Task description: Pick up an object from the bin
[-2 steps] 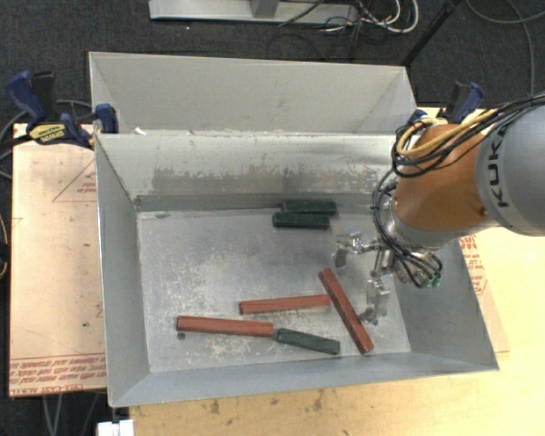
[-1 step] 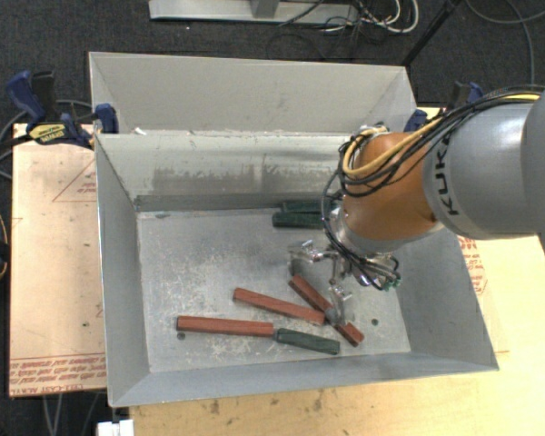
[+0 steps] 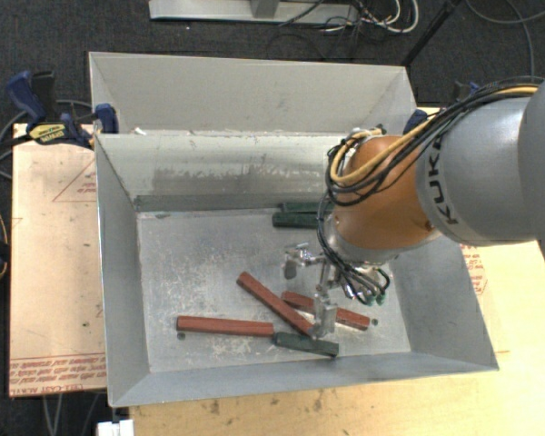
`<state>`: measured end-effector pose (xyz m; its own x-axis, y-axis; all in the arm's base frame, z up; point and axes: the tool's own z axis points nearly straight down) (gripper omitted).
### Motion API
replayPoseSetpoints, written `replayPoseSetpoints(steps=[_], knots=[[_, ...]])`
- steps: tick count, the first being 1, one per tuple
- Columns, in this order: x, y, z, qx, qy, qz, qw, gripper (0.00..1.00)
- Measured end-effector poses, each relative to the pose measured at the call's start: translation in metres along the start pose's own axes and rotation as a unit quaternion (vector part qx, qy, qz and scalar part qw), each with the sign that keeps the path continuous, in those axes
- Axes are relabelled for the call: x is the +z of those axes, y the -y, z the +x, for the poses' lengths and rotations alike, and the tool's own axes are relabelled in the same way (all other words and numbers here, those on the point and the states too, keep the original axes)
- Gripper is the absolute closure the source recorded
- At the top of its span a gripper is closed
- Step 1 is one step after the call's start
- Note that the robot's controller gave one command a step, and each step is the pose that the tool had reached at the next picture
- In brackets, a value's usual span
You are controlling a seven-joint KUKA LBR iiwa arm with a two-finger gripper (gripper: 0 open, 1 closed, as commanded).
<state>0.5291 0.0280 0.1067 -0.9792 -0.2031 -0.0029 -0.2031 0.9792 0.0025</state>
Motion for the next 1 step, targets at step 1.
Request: replayPoseSetpoints(steps=[1], knots=[[0.0371,0.0420,-0.0261,0.041,0.0002,0.002,0.9992,0.00]])
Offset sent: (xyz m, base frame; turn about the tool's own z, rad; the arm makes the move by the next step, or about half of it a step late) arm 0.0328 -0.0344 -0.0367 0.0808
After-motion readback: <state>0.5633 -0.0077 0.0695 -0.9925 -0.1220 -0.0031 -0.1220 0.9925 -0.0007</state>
